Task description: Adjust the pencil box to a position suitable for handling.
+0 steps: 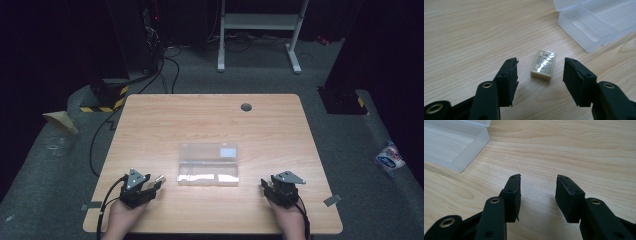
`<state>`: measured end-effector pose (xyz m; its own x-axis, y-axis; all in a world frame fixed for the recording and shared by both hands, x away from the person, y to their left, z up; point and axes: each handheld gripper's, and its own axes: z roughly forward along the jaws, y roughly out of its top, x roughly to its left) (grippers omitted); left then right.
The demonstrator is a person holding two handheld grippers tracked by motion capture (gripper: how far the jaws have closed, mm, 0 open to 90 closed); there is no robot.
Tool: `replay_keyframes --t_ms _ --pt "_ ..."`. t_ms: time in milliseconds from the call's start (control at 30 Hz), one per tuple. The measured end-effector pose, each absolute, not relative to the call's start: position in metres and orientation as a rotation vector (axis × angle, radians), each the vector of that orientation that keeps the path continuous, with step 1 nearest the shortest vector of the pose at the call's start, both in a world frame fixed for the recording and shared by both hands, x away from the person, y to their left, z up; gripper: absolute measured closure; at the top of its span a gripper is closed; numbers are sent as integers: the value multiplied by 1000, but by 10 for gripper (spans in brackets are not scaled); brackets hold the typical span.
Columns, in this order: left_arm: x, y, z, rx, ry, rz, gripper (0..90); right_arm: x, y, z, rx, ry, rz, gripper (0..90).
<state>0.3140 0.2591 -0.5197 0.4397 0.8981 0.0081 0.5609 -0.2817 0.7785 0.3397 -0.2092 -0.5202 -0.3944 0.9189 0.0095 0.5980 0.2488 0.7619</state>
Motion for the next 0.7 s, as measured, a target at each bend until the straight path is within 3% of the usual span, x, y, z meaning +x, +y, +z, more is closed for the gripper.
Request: replay_keyframes --t_ms 133,167,300,400,433,467,500,533,567,600,700 --pt "320 249 -522 2028 1222 571 409 342 -209 -520 1391 2072 955 517" --pt "322 247 -524 2046 1224 557 335 344 -210 -520 1402 2071 955 498" --pt "325 246 -526 2025 1236 553 339 345 -210 -521 1403 2060 945 486" --pt "325 247 -527 2011 1238 565 385 347 -210 -521 1411 2056 943 484" --pt "325 247 -527 2006 1235 569 454 349 -210 -522 1421 2067 928 482" --pt "325 248 -527 1999 1236 573 454 349 -210 -522 1421 2067 928 482" --pt "324 249 -528 1990 1239 576 531 350 -209 -523 1419 2081 923 476" --pt "325 250 -528 1986 1241 585 531 350 -209 -523 1419 2081 923 476" --pt "324 251 -528 1978 1251 588 616 349 -208 -523 1425 2082 930 475" --pt "324 251 -528 1978 1251 588 648 349 -208 -523 1425 2082 930 475" --pt "323 251 -527 1980 1252 602 676 349 -206 -523 1425 2076 917 478"
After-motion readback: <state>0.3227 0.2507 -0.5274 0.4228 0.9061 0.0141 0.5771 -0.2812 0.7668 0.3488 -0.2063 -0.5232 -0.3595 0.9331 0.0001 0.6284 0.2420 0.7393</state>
